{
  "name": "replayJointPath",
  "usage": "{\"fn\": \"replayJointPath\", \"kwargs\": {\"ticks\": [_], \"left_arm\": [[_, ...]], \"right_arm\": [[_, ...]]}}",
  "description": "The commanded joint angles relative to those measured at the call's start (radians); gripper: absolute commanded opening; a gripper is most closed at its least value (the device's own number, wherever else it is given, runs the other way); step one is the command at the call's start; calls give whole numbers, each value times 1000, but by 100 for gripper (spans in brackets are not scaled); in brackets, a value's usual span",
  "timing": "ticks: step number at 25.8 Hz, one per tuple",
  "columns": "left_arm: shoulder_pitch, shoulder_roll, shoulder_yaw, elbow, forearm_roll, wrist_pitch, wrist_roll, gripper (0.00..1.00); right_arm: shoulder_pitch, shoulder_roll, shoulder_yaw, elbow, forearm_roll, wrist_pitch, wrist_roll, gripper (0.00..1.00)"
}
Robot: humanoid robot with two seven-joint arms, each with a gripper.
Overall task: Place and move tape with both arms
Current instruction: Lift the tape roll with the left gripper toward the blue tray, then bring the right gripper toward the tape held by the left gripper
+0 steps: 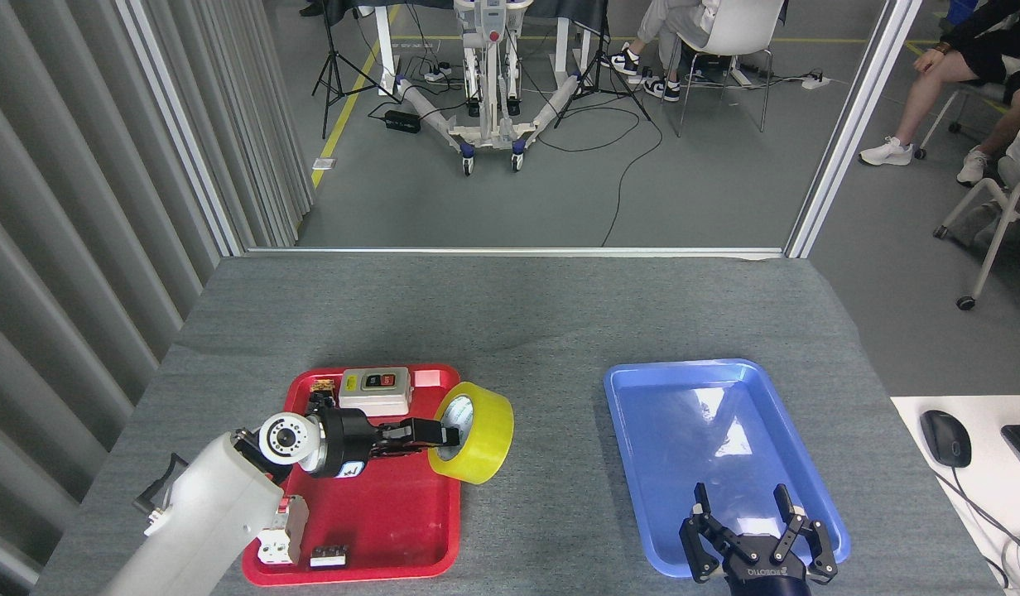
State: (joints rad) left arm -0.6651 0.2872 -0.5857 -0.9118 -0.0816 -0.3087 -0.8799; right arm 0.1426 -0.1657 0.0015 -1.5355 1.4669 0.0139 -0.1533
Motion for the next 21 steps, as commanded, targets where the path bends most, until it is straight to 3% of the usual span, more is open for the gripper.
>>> {"fn": "replayJointPath", "kwargs": {"ticks": [1, 8, 11, 15, 18, 21], "left_arm": [[32, -28, -5, -12, 160, -53, 1, 10], [113, -68, -6, -101, 295, -135, 1, 10], [153, -121, -11, -113, 375, -145, 1, 9], [165, -141, -51, -110, 382, -156, -1, 8], [171, -157, -56, -65, 381, -153, 1, 0], [199, -168, -54, -36, 379, -153, 1, 0]], "right_arm": [[-1, -1, 0, 0, 0, 1, 0, 100], [17, -37, 6, 2, -10, -5, -17, 100], [40, -120, 34, 2, -10, -8, -124, 100], [48, -296, 166, 3, -10, -12, -396, 100], [37, -436, 249, 2, -10, -15, -440, 100], [-11, -520, 282, 3, -10, -46, -459, 100]]}}
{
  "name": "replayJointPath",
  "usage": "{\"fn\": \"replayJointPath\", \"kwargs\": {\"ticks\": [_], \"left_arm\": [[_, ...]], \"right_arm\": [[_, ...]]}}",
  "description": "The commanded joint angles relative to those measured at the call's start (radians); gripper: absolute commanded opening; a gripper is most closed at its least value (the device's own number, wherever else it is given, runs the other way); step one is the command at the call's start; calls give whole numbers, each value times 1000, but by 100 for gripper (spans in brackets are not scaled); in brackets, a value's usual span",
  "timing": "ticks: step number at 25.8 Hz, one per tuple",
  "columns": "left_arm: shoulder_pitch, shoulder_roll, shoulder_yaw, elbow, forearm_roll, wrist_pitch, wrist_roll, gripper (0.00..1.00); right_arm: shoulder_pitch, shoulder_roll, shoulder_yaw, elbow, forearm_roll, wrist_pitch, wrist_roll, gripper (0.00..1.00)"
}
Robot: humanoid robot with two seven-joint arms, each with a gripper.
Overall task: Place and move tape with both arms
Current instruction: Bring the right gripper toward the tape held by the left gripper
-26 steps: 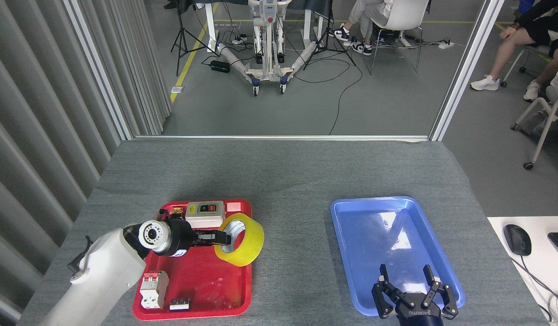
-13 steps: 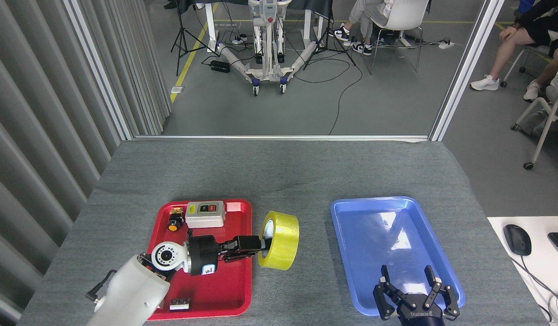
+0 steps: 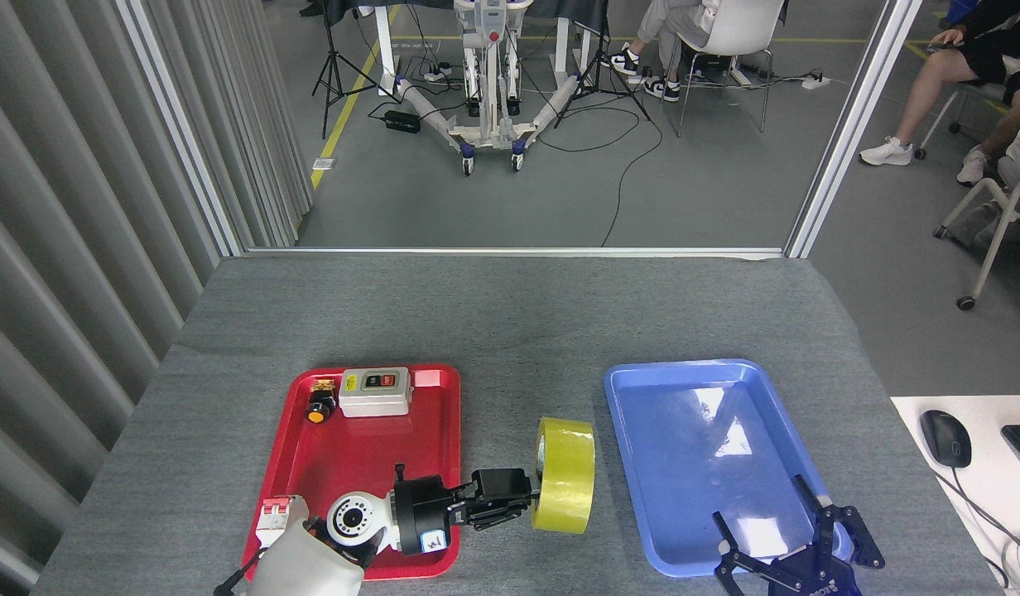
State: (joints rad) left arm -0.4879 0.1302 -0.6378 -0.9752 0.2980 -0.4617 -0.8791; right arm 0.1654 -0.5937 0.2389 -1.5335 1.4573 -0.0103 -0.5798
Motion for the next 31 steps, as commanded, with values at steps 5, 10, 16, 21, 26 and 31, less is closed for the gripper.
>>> {"fn": "replayJointPath", "kwargs": {"ticks": [5, 10, 16, 21, 26, 31], "left_arm": [[51, -9, -3, 32, -10, 1, -1, 0], [58, -3, -7, 35, -10, -12, -3, 0], [78, -4, -5, 44, 0, -41, -11, 0], [78, -6, -7, 50, 0, -45, -11, 0], [78, -6, -8, 47, 0, -46, -11, 0], [80, -4, -7, 47, 0, -48, -11, 0]], "right_arm": [[-102, -181, 74, 3, -6, -138, -37, 100], [-218, -183, 142, 52, -64, -293, -35, 100], [-277, -149, 226, 73, -52, -339, -34, 100], [-339, -150, 296, 75, 71, -366, -32, 100], [-397, -147, 346, 76, 181, -366, -32, 100], [-463, -137, 404, 112, 241, -358, -34, 100]]}}
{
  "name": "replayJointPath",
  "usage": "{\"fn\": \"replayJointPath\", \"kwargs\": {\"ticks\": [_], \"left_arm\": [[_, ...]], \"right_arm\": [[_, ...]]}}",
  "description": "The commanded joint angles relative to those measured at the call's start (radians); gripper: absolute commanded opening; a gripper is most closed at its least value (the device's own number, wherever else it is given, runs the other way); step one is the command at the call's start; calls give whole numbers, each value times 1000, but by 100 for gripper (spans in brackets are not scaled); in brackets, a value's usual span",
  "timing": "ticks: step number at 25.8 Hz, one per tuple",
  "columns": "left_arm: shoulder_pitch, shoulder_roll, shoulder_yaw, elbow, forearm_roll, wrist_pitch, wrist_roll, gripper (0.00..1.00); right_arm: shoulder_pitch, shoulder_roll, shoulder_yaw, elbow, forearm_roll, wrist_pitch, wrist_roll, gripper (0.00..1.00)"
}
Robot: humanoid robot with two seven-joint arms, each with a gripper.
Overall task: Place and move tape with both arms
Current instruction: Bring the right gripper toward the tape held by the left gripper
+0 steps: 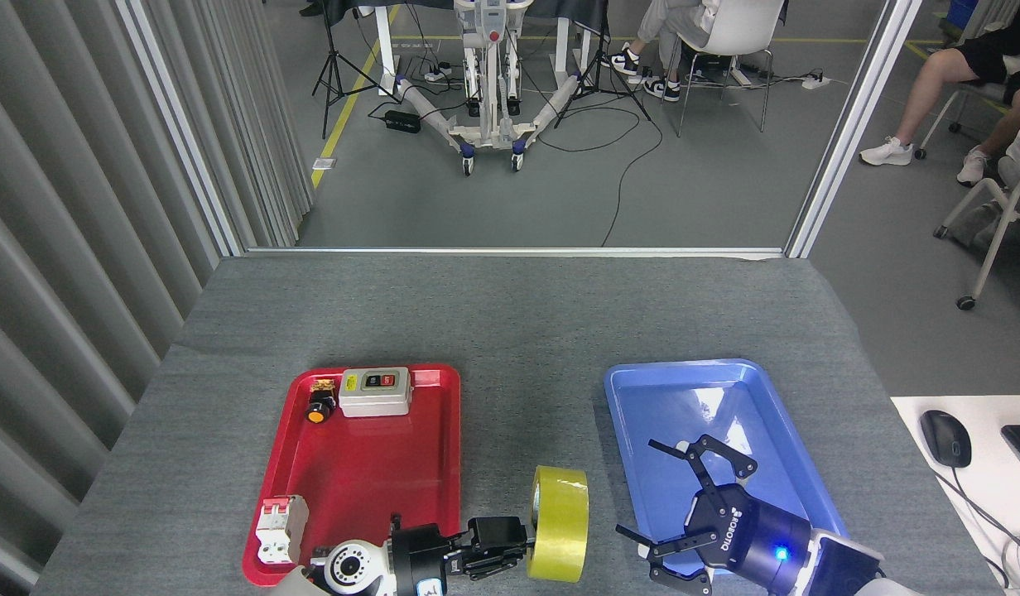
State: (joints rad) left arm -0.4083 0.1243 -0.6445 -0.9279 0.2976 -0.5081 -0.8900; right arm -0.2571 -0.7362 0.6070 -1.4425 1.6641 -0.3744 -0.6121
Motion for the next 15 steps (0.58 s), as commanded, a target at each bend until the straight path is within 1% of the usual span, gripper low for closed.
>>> {"fn": "replayJointPath", "kwargs": {"ticks": [1, 4, 7, 9, 15], "left_arm": [[0, 3, 0, 0, 0, -1, 0, 0], [0, 5, 0, 0, 0, -1, 0, 0], [11, 8, 2, 0, 0, -1, 0, 0], [13, 8, 2, 1, -2, -1, 0, 0], [13, 8, 2, 3, -2, -1, 2, 0]], "right_arm": [[-57, 11, 53, 31, 39, 9, 0, 100], [-90, 18, 86, 39, 39, 14, -1, 100], [-97, 52, 91, 40, 46, 14, -1, 100], [-111, 60, 105, 44, 62, 14, -1, 99], [-116, 72, 119, 44, 65, 12, -1, 91]]}}
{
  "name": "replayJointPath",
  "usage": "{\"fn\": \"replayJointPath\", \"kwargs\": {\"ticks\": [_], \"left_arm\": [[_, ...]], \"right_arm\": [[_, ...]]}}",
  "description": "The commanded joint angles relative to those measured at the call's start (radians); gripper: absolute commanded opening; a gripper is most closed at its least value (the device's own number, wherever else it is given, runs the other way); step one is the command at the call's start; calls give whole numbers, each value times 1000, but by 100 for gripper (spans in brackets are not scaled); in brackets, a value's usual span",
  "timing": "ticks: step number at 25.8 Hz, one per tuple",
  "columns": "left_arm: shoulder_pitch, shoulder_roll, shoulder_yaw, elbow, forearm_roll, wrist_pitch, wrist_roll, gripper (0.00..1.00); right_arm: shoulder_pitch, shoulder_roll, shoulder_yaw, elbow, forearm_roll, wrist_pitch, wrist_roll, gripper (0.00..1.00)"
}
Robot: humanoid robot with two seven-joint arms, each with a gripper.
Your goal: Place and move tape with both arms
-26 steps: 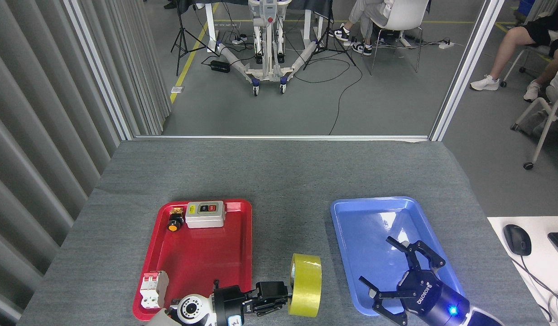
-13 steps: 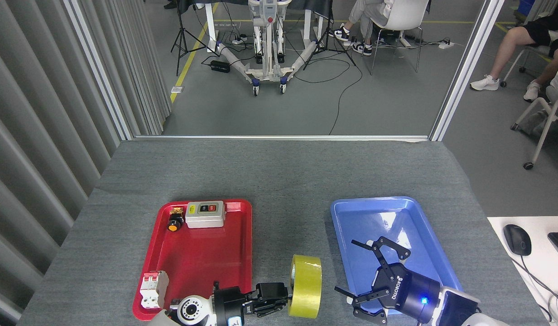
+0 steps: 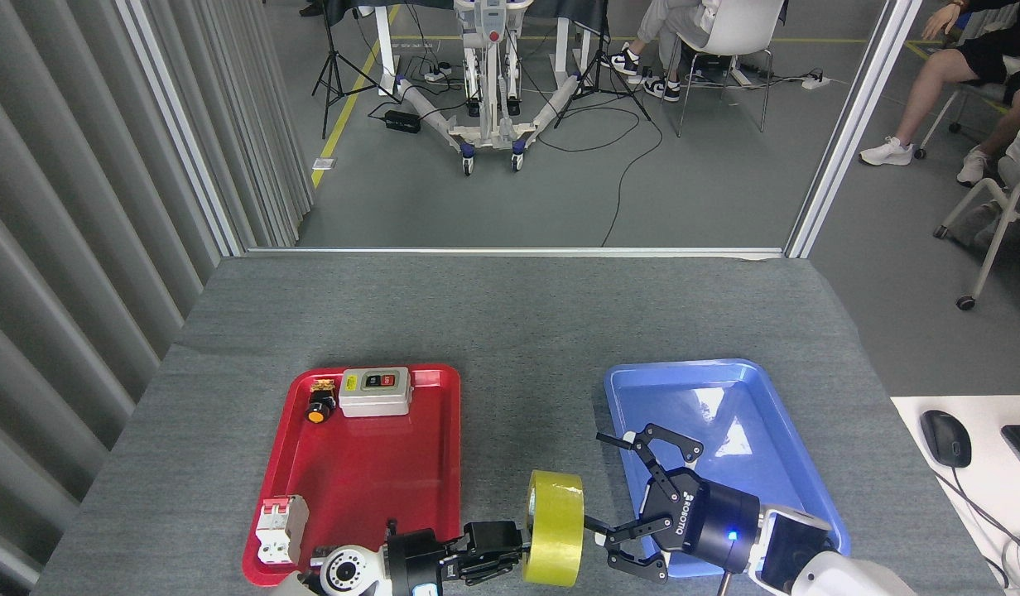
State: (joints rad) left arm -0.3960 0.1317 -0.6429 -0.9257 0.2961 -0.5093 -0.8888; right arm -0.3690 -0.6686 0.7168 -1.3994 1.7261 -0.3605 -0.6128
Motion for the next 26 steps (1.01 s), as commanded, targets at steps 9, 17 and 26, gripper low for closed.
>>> {"fn": "replayJointPath", "kwargs": {"ticks": [9, 17, 26], "left_arm": [[0, 2, 0, 2, 0, 0, 1, 0], [0, 2, 0, 2, 0, 0, 1, 0], [0, 3, 0, 1, 0, 0, 1, 0]], "right_arm": [[-4, 14, 35, 2, 6, -5, -1, 80], [-5, 12, 35, 2, 6, -14, -1, 68], [-5, 9, 35, 2, 10, -15, -1, 35]]}}
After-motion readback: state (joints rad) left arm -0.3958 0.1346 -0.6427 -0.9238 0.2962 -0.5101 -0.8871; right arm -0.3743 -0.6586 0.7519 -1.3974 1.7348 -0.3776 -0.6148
